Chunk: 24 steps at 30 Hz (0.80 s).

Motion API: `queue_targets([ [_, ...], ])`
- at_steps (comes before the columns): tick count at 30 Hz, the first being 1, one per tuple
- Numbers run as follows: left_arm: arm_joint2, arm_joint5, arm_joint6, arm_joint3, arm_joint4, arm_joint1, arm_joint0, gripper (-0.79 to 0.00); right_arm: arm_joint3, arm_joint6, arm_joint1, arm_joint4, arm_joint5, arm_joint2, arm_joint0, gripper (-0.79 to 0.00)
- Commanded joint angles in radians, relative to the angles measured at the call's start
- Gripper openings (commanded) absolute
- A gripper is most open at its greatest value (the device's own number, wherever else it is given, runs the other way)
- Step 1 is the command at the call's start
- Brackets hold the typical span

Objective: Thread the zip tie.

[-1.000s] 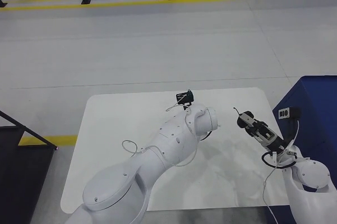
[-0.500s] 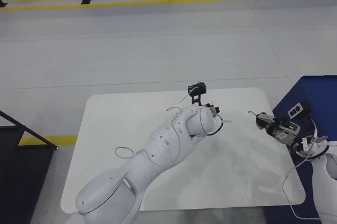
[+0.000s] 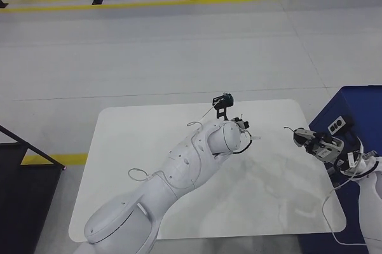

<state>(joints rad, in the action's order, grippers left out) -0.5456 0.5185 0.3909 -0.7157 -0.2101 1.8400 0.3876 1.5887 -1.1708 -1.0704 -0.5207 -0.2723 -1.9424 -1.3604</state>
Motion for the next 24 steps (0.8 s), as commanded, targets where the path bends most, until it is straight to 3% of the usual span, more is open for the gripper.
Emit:
queue_targets([
  [1, -0.006, -0.004, -0.008, -0.004, 0.007, 0.000, 0.004, -0.785, 0.004, 0.004, 0.000, 0.004, 0.002, 0.005, -0.004, -0.785],
  [7, -0.119, -0.179, -0.263, -0.189, 0.042, -0.024, 0.136, -0.785, -0.070, -0.061, 0.005, 0.047, 0.106, 0.099, 0.034, -0.785],
  [9, -0.143, -0.225, -0.306, -0.278, 0.003, -0.044, 0.200, -0.785, -0.115, -0.071, 0.004, 0.036, 0.127, 0.138, 0.069, -0.785],
  [12, -0.183, -0.225, -0.334, -0.415, -0.063, -0.075, 0.301, -0.785, -0.152, -0.077, 0.002, 0.002, 0.176, 0.171, 0.104, -0.785],
  [19, -0.183, -0.225, -0.334, -0.415, -0.063, -0.075, 0.301, -0.785, -0.152, -0.046, 0.001, -0.017, 0.191, 0.171, 0.103, -0.785],
  [24, -0.210, -0.307, -0.362, -0.471, -0.085, -0.082, 0.350, -0.785, -0.160, -0.035, 0.007, -0.037, 0.203, 0.155, 0.099, -0.785],
])
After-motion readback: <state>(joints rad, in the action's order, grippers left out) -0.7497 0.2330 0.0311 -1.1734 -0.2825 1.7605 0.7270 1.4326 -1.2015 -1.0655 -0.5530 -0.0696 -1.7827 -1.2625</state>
